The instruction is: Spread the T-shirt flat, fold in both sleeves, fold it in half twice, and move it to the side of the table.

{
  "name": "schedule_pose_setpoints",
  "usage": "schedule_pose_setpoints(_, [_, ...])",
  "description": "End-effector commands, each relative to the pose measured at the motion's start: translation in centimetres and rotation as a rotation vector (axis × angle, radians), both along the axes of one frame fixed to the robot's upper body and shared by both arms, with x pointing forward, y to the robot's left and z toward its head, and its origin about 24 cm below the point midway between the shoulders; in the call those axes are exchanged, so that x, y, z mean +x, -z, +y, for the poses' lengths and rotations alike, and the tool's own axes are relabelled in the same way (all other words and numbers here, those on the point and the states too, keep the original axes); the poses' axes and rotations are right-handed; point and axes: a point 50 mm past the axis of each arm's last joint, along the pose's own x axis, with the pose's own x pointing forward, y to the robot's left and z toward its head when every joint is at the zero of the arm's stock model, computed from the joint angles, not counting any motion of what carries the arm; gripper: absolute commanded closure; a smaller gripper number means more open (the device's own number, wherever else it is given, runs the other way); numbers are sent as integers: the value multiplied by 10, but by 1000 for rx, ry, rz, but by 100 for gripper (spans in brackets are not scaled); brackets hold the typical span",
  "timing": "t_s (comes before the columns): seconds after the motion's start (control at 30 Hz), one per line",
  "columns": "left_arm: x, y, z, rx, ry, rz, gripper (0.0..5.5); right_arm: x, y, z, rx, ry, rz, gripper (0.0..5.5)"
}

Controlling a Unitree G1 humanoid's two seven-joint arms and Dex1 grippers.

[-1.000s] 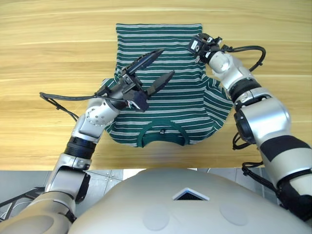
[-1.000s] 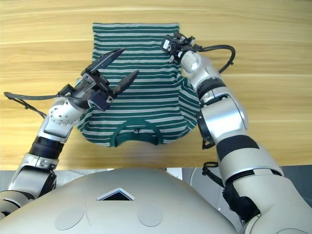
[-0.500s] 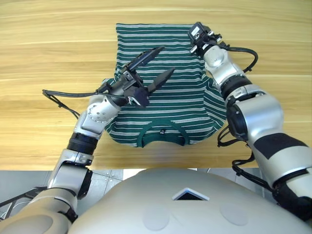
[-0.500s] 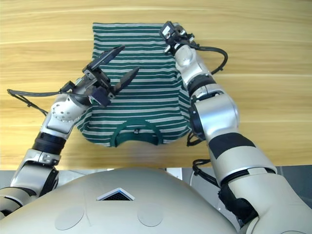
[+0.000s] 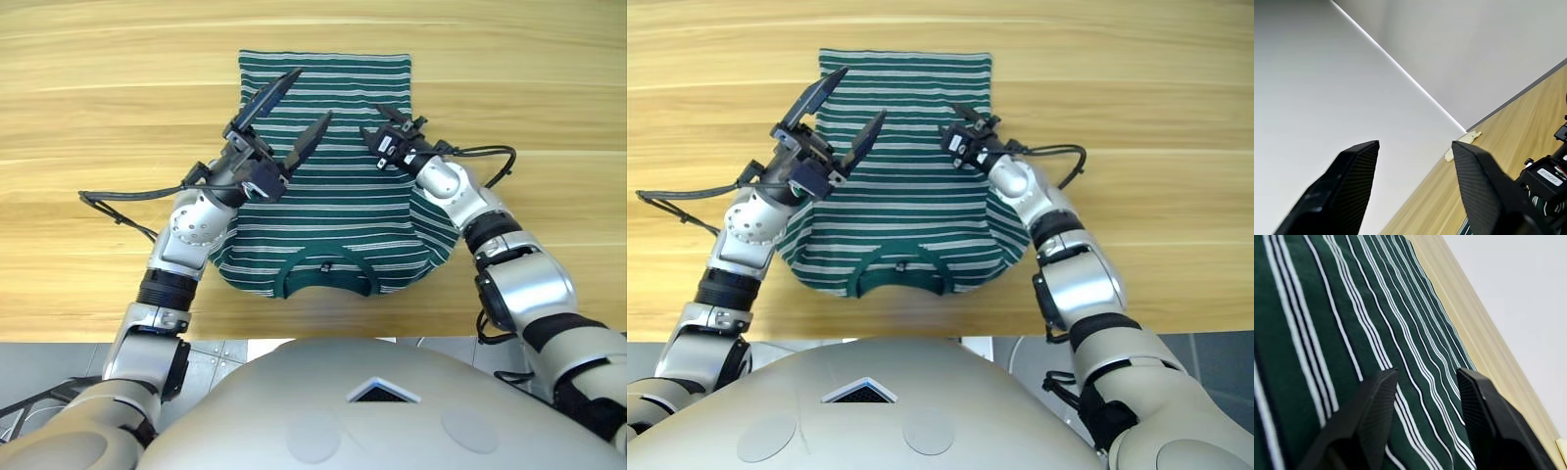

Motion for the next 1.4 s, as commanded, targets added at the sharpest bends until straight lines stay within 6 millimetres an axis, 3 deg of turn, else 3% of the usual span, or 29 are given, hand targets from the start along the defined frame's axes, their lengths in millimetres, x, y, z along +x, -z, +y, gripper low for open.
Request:
schedule_pose_setpoints(0.03, [0,1,-2,7,10,2,273,14,-2,-21,-77,128,56,327])
schedule_pose_setpoints(0.23, [1,3,-3,1,10,5,273,41,-26,-12,-90,192,25,327])
schedule_pose_setpoints(0.4, [4,4,-1,-9,-10,12,273,45,-31,7,-88,144,9,327])
schedule_pose_setpoints(0.47, [7,5,12,4,-81,22,273,44,-34,12,-56,111,-33,327])
schedule_pose_setpoints(0.57, [1,5,75,155,-328,25,273,38,-60,16,243,27,-167,327])
schedule_pose_setpoints(0.67, [-35,1,150,396,-653,58,273,15,-89,5,588,-33,-333,327])
schedule_pose_setpoints(0.7, [-48,7,160,473,-684,105,273,5,-97,1,660,-43,-385,327])
schedule_pose_setpoints(0.8, [-83,45,136,710,-429,347,273,-19,-115,-17,727,-37,-467,327])
schedule_pose_setpoints(0.93, [-105,66,117,922,-174,496,273,-32,-134,-44,653,23,-547,327])
schedule_pose_setpoints(1.07, [-121,74,104,1002,-17,573,273,-42,-148,-68,564,98,-624,327])
schedule_pose_setpoints(1.27, [-123,78,108,1036,-55,608,273,-48,-155,-78,497,133,-657,327])
schedule_pose_setpoints(1.4, [-107,83,105,1048,-55,581,273,-48,-153,-75,481,132,-655,327])
